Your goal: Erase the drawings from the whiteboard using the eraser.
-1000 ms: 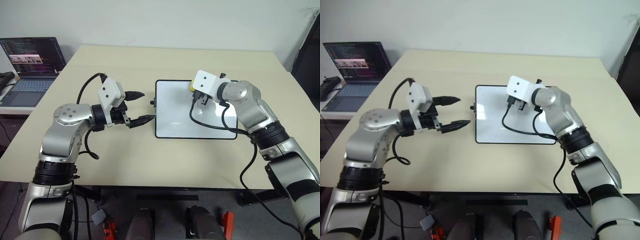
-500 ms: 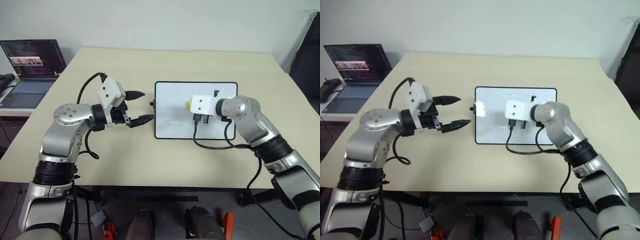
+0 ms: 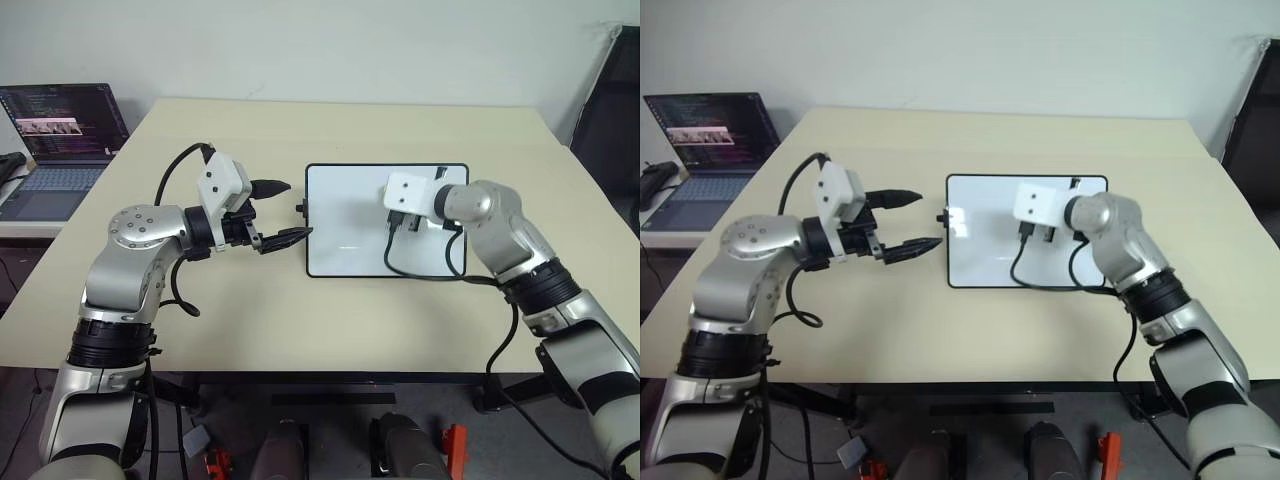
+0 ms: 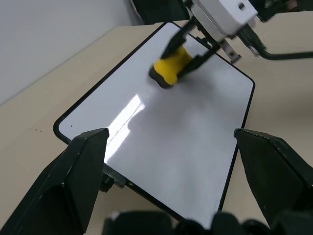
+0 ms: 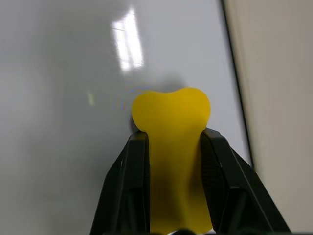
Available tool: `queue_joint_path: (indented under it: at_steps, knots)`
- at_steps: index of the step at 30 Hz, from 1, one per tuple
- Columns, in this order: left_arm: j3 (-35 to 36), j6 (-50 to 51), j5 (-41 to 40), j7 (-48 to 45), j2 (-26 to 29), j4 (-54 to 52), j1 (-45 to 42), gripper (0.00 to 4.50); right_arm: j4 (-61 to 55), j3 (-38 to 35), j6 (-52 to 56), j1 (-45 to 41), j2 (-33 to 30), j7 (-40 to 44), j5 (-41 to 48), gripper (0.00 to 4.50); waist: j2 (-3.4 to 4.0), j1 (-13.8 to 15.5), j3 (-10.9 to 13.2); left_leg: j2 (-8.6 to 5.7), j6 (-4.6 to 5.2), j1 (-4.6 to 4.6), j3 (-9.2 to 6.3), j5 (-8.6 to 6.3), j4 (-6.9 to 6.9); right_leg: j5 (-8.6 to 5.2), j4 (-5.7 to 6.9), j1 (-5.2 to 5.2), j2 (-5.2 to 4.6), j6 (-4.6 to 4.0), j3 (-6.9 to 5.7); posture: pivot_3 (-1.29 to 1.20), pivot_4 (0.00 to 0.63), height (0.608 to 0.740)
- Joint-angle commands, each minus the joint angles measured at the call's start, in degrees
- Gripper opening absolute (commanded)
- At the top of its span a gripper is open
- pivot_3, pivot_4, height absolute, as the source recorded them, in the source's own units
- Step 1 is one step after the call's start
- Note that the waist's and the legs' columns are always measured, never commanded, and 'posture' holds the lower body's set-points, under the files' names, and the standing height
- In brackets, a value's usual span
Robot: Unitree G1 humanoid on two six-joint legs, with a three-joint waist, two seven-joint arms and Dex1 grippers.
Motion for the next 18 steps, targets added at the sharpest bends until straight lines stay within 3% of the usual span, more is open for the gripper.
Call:
queue_joint_path:
  at_steps: [1,14,18]
  knots:
    - [0.8,-0.5,-0.5,-0.2,0.3,-0.8,-1.1,4.5,4.3,-1.7,2.5,-1.9,1.0,-5.0,-2.6,1.04,0.0,-0.1,0.0,0.0,0.0,-0.01,0.01,0.0,0.0,0.0,0.0,-0.01,0.0,0.01,0.01,0.0,0.15,0.74]
    - [0.4,-1.0,-0.2,-0.3,0.0,0.0,-1.8,4.5,-4.6,0.6,4.5,3.0,3.3,2.4,-2.0,1.04,0.0,-0.5,0.0,0.03,0.0,-0.03,0.0,-0.01,-0.04,0.0,-0.01,-0.06,0.03,0.02,0.0,0.0,0.15,0.74]
    - [-0.1,-0.9,-0.6,-0.6,-0.6,-0.2,-2.3,4.5,-10.6,-5.0,8.0,4.7,2.3,7.5,3.9,1.04,0.01,-0.4,0.0,0.02,0.0,-0.09,-0.01,-0.01,-0.06,0.0,-0.02,-0.08,0.03,0.02,-0.01,0.0,0.15,0.74]
